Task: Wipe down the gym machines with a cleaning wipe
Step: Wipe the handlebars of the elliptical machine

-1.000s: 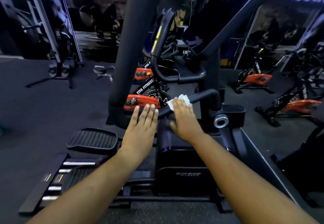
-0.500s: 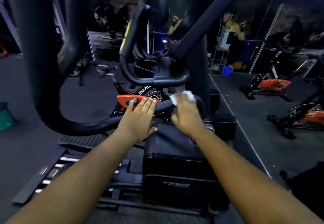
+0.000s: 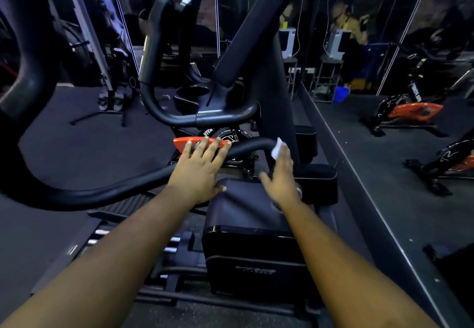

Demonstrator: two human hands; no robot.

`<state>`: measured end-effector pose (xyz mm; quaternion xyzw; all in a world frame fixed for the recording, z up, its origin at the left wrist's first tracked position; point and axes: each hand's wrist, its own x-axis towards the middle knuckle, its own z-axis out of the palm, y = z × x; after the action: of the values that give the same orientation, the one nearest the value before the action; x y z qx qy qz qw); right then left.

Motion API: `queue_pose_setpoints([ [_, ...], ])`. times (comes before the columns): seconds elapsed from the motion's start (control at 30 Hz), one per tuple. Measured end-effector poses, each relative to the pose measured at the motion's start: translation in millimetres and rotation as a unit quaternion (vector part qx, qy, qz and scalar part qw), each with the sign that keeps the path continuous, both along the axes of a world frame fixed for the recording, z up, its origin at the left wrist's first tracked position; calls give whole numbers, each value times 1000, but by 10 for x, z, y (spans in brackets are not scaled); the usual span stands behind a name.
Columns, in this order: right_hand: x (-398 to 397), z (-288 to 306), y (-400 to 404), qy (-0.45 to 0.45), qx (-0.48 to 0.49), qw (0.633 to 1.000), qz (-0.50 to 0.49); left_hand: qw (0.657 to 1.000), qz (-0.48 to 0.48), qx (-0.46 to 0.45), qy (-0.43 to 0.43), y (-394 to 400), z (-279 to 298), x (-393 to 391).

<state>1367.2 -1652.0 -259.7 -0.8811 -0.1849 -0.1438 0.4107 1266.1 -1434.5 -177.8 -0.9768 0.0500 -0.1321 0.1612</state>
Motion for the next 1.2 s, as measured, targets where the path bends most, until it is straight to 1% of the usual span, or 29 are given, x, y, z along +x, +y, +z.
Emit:
queue_pose_setpoints([
  [0.03, 16, 78, 92, -40, -15, 999, 21, 1000, 0, 3, 4, -7, -12, -7],
  [0.1, -8, 277, 291, -106, -82, 989, 58, 1000, -1, -1, 6, -2, -20, -10],
  [0.13, -10, 317, 341, -128, -112, 983, 67, 1000, -1, -2, 8, 1, -10, -10],
  [0.2, 3, 307, 307, -157, -132, 977, 59, 1000, -4, -3, 7, 17, -4, -15],
  [0.23, 33, 245, 238, -155, -122, 980, 40, 1000, -7, -3, 4, 19, -11, -22],
  [0.3, 85, 127, 88, -102, -62, 993, -10, 1000, -6, -3, 3, 21, -12, -31],
  [0.37, 89, 105, 74, -62, -48, 996, -40, 1000, -5, -2, 6, 5, -5, -33],
  [0.43, 2, 183, 215, -99, -97, 990, -15, 1000, -5, -6, 6, 2, -1, -27],
  [0.53, -183, 322, 468, -194, -181, 961, 80, 1000, -12, -17, -1, 15, 15, -56],
  [0.6, -205, 376, 473, -210, -205, 951, 100, 1000, -7, -23, -1, 36, 22, -115],
  [0.63, -174, 376, 416, -211, -210, 951, 85, 1000, 0, -26, 2, 54, 16, -159],
  [0.73, -45, 380, 225, -182, -180, 967, -19, 999, 15, -32, -11, 196, -54, -366],
  [0.8, -74, 412, 298, -145, -166, 975, -44, 999, 26, -22, -22, 346, -134, -536],
  [0.83, -136, 434, 395, -145, -172, 974, -37, 999, 31, -16, -25, 414, -167, -614],
  [0.9, -376, 474, 689, -176, -205, 963, 11, 999, 42, -11, -31, 536, -212, -761],
  [0.97, -750, 459, 1064, -193, -231, 949, 91, 998, 53, -7, -32, 679, -244, -927],
  [1.03, -1066, 435, 1380, -216, -249, 931, 156, 998, 47, -5, -48, 866, -285, -1106],
  [1.07, -1121, 444, 1439, -227, -259, 923, 172, 997, 39, -3, -62, 938, -296, -1186],
  [1.1, -1143, 461, 1480, -238, -271, 917, 173, 997, 36, 3, -74, 1049, -314, -1288],
  [1.13, -1097, 462, 1465, -248, -285, 913, 152, 996, 34, 16, -86, 1131, -322, -1361],
  [1.2, -1020, 452, 1420, -251, -298, 919, 57, 993, 37, 52, -101, 1303, -327, -1514],
])
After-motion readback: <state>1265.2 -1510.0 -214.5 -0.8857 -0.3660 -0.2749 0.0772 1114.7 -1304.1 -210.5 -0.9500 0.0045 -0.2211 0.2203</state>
